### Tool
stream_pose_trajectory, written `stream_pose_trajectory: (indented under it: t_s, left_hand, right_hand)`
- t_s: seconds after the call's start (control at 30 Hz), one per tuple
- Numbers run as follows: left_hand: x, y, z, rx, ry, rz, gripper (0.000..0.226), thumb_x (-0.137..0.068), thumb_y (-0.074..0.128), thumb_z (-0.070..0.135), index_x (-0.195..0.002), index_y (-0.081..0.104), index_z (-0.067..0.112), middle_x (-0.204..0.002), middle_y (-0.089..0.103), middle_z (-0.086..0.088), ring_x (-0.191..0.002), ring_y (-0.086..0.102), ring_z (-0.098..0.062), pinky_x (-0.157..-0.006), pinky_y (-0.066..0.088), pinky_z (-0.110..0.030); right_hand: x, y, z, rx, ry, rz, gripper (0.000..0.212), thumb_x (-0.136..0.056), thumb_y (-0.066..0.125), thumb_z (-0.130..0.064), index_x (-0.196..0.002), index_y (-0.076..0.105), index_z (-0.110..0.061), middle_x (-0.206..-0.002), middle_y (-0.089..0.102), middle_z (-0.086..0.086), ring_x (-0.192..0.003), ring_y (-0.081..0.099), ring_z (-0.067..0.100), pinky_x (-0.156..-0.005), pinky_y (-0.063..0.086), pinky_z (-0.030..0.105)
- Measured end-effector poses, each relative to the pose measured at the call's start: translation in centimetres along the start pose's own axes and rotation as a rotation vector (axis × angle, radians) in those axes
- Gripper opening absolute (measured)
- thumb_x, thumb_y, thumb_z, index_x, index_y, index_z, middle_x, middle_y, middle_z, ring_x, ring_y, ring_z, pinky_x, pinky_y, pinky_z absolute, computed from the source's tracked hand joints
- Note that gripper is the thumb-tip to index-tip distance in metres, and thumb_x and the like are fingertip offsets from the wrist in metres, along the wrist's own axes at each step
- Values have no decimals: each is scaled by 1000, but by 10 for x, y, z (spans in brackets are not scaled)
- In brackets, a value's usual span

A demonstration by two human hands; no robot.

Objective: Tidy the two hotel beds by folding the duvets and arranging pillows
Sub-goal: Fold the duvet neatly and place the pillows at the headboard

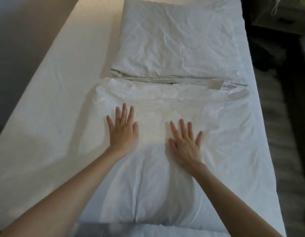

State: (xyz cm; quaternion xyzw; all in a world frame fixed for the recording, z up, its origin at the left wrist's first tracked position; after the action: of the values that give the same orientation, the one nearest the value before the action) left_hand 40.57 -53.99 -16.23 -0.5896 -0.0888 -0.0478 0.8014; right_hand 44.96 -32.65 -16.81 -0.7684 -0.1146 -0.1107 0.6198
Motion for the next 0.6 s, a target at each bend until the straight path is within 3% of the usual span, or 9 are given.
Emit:
stream_pose_trajectory:
  t_s: [0.07,0.13,0.2,0.33,0.6]
  left_hand:
    - [38,15,42,21,102,-11,58,-100,25,32,-154,16,13,-162,3,-4,-149,2,-26,-115,2,-57]
    - [75,37,75,5,183,-55,62,-92,29,36,-145,39,6,-156,28,-10,-143,28,-31,-110,21,-65]
    - [106,63,95,-47,234,-130,63,-88,33,42,-141,48,10,-152,37,-11,-138,37,-33,-108,21,-64]
    - [137,85,125,-65,264,-121,56,-90,33,47,-143,45,31,-154,33,-9,-141,30,-36,-109,5,-62]
    - [167,115,162,-89,139,-165,58,-93,17,50,-151,15,40,-162,5,-3,-148,5,-33,-112,-3,-65]
  right_hand:
    - [24,5,0,-13,-65,34,60,-98,24,-41,-152,-3,-42,-162,-8,-7,-148,-15,19,-117,-12,52]
    - [44,9,17,9,-85,47,57,-98,20,-42,-151,-2,-43,-161,-10,-10,-148,-15,16,-118,-13,45]
    - [55,8,46,33,-52,45,55,-100,20,-47,-151,-1,-46,-160,-13,-12,-147,-19,14,-117,-16,45]
    - [71,2,109,77,76,36,57,-97,16,-59,-148,-8,-52,-157,-21,-17,-146,-22,13,-113,-19,54]
    - [136,26,234,-67,346,-156,56,-96,6,-61,-146,-19,-50,-157,-25,-16,-147,-20,19,-113,-12,62]
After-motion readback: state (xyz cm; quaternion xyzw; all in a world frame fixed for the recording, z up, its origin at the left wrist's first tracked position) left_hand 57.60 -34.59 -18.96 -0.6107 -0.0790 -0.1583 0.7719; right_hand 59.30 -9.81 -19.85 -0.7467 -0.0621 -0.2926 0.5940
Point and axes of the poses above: each hand's wrist, its own x-axis away from the middle knuckle, its own y-axis out of the palm, z = x × y, the point moved 6 cm from there along -x, towards the middle knuckle
